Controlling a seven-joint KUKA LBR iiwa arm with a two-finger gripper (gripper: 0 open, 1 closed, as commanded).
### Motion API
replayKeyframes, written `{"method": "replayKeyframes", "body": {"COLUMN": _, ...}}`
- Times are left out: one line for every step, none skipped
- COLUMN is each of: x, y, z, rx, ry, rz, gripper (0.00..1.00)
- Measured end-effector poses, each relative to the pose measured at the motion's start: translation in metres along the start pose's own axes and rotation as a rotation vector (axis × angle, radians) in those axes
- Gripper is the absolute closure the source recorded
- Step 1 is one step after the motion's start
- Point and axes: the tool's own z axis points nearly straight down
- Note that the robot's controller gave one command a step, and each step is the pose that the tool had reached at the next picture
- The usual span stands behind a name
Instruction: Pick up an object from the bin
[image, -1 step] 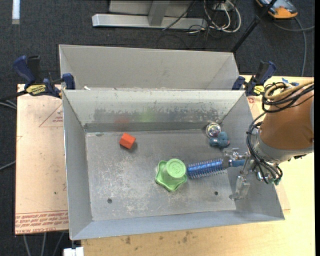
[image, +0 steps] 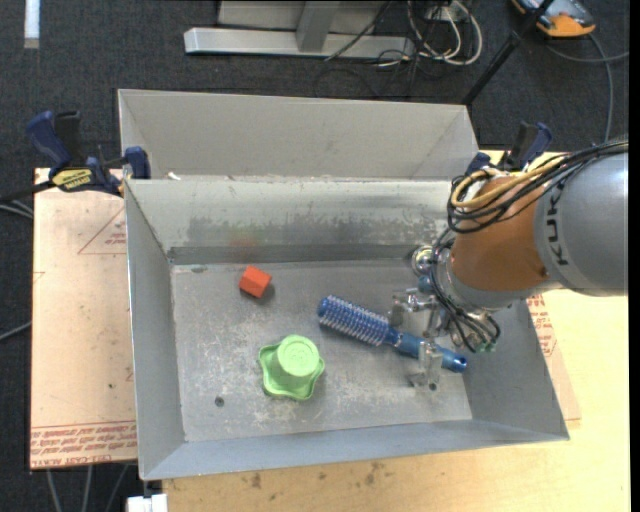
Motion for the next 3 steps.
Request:
{"method": "replayKeyframes", "body": {"x": 0.0005, "y": -0.0304, "z": -0.0032, "rx": 0.005, "ry": -0.001, "rz": -0.006, "gripper": 0.0}}
{"method": "replayKeyframes", "body": {"x": -0.0003, "y": -0.0297, "z": -0.0034, "rx": 0.004, "ry": -0.003, "rz": -0.007, "gripper": 0.0}}
{"method": "replayKeyframes", "body": {"x": -0.0012, "y": -0.0289, "z": -0.0036, "rx": 0.004, "ry": -0.006, "rz": -0.008, "gripper": 0.0}}
